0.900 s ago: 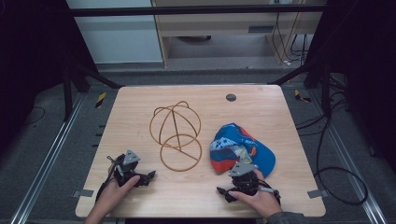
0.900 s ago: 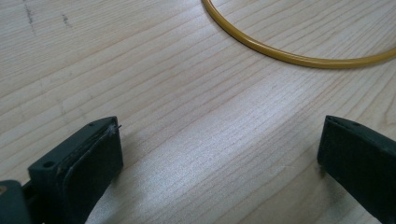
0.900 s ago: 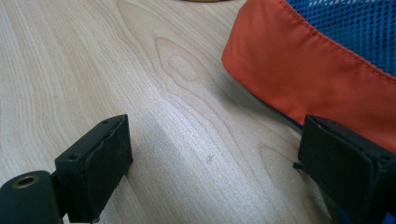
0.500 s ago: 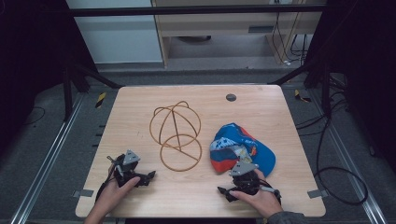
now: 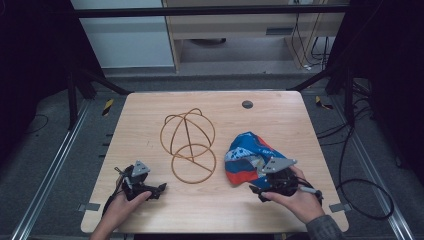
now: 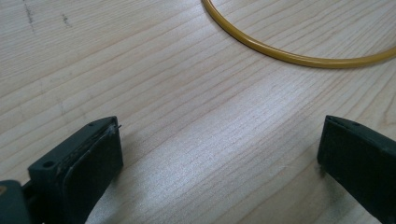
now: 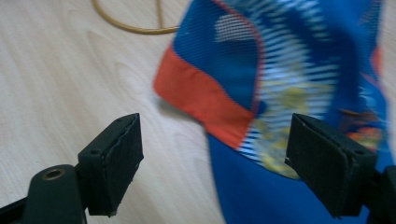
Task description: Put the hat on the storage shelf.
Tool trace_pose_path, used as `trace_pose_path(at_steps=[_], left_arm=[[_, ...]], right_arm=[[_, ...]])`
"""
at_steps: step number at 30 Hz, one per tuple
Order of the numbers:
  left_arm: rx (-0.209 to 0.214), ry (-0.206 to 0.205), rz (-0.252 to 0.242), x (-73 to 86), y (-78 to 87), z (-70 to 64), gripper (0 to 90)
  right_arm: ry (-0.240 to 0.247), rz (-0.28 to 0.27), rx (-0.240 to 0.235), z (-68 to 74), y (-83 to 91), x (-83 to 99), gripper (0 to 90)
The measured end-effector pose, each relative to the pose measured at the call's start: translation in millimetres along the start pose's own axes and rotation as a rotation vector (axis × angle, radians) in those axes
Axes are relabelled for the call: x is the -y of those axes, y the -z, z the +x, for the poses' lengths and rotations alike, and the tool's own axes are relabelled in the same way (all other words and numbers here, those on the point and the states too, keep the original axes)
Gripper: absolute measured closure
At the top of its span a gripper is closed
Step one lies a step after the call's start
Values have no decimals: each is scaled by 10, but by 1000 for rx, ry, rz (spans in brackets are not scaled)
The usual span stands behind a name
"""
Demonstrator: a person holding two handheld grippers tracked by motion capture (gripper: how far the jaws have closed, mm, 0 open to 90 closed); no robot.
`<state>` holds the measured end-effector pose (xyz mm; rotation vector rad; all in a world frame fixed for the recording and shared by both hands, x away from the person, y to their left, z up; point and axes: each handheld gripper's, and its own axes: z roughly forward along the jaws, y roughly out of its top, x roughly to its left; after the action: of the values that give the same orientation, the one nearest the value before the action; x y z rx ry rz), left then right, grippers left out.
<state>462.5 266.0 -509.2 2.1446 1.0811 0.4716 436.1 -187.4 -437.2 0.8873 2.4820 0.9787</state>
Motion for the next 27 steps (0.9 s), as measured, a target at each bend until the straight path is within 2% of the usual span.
trace_pose_path(at_steps=[4, 5, 6, 9, 10, 12, 20, 27], left_arm=[[0, -1, 0, 0, 0, 1, 0], [0, -1, 0, 0, 0, 1, 0], [0, 0, -1, 0, 0, 0, 0], [0, -3, 3, 0, 2, 2, 0], [0, -3, 3, 0, 2, 2, 0], [0, -3, 2, 0, 2, 2, 0], [1, -1, 0, 1, 0, 1, 0], [2, -1, 1, 0, 0, 2, 0]], right_arm=[[-20, 71, 38, -225, 95, -89, 190], [-20, 71, 38, -225, 95, -89, 190], [-25, 104, 44, -331, 125, -150, 189], [-35, 128, 43, -452, 146, -233, 188], [-35, 128, 43, -452, 146, -233, 188], [-32, 161, 49, -557, 156, -315, 190], [-38, 198, 23, -747, 91, -498, 216], [-49, 232, -6, -811, -4, -621, 244]])
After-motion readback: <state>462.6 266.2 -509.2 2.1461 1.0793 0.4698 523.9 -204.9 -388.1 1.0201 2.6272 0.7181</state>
